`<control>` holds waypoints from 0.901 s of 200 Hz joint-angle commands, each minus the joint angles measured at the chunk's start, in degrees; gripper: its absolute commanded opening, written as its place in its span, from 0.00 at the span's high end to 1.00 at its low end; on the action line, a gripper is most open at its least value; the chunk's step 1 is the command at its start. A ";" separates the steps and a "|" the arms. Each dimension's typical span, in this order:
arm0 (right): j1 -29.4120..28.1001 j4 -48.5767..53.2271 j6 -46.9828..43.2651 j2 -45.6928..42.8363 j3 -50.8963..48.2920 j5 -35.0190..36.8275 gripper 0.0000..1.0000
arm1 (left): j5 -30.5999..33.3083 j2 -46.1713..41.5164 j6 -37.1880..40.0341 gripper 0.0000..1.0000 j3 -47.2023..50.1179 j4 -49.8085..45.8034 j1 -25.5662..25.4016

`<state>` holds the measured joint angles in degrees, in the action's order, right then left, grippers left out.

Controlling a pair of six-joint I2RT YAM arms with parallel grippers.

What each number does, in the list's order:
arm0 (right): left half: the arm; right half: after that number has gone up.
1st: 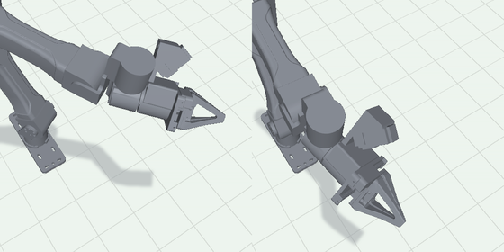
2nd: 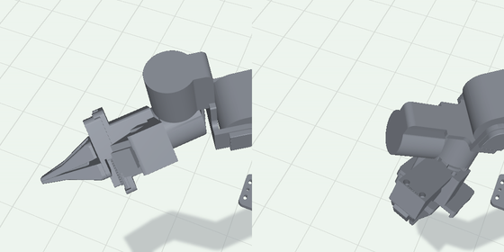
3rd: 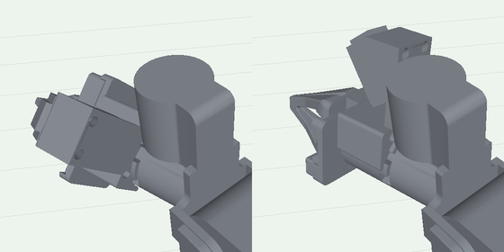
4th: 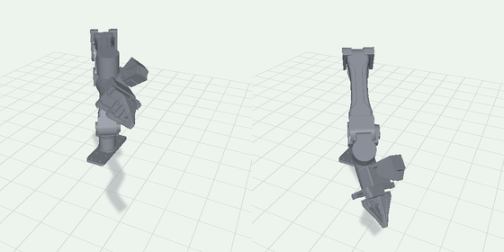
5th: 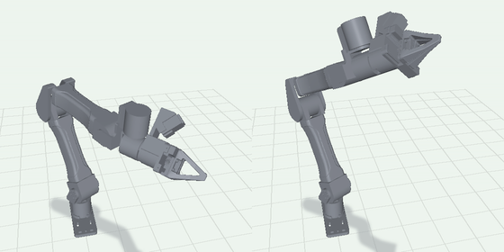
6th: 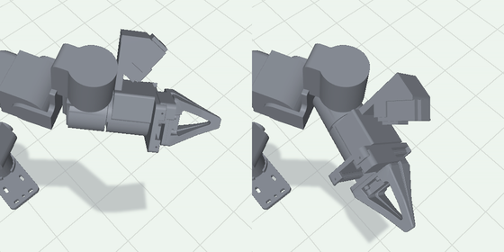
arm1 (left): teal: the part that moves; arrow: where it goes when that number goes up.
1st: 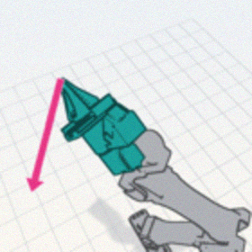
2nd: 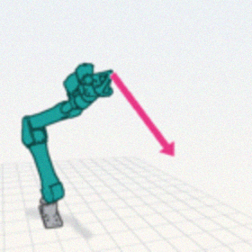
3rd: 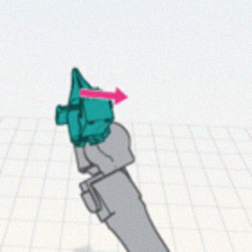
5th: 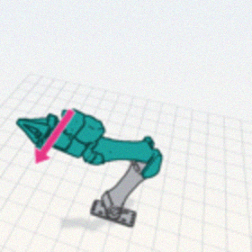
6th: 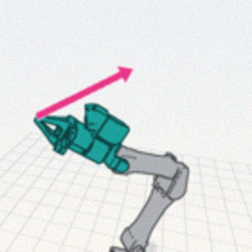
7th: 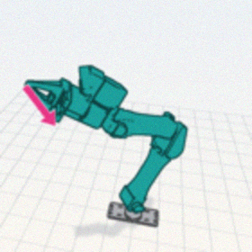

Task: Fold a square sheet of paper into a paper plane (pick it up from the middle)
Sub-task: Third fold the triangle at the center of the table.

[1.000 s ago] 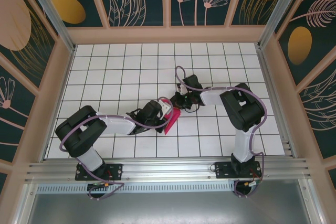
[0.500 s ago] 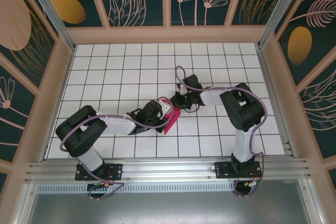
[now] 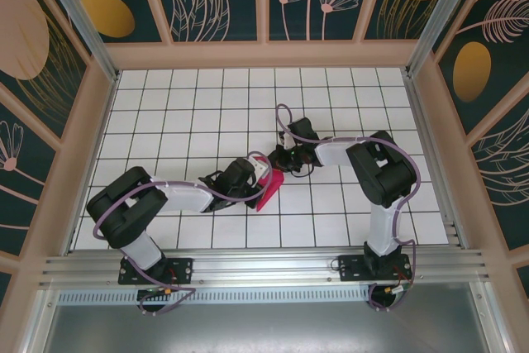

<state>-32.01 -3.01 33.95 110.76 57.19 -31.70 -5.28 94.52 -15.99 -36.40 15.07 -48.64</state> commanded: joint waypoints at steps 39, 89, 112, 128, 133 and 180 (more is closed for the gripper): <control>-0.69 3.62 -0.03 1.88 -1.03 2.74 0.87 | 1.84 -0.92 -1.30 1.00 0.87 1.27 0.32; -0.69 3.44 0.12 2.07 -0.47 2.61 0.87 | 2.36 -0.92 -1.73 1.00 0.72 1.24 0.33; -0.69 3.70 0.06 2.16 -0.10 2.53 0.87 | 2.86 -1.39 -2.13 1.00 0.89 1.29 0.35; -0.64 3.69 0.06 2.09 -0.06 2.35 0.87 | 2.40 -1.68 -2.27 1.00 0.64 0.71 0.34; -0.68 3.75 -0.03 2.06 0.04 2.35 0.87 | 2.42 -1.96 -2.55 1.00 0.72 0.66 0.30; -1.13 2.20 -0.48 0.66 -0.83 0.15 0.87 | -1.89 -3.55 -4.00 1.00 0.87 0.94 0.32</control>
<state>-32.03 -3.01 33.95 110.76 57.25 -31.83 -4.47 92.49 -18.50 -35.75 15.33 -48.64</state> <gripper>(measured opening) 0.127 0.048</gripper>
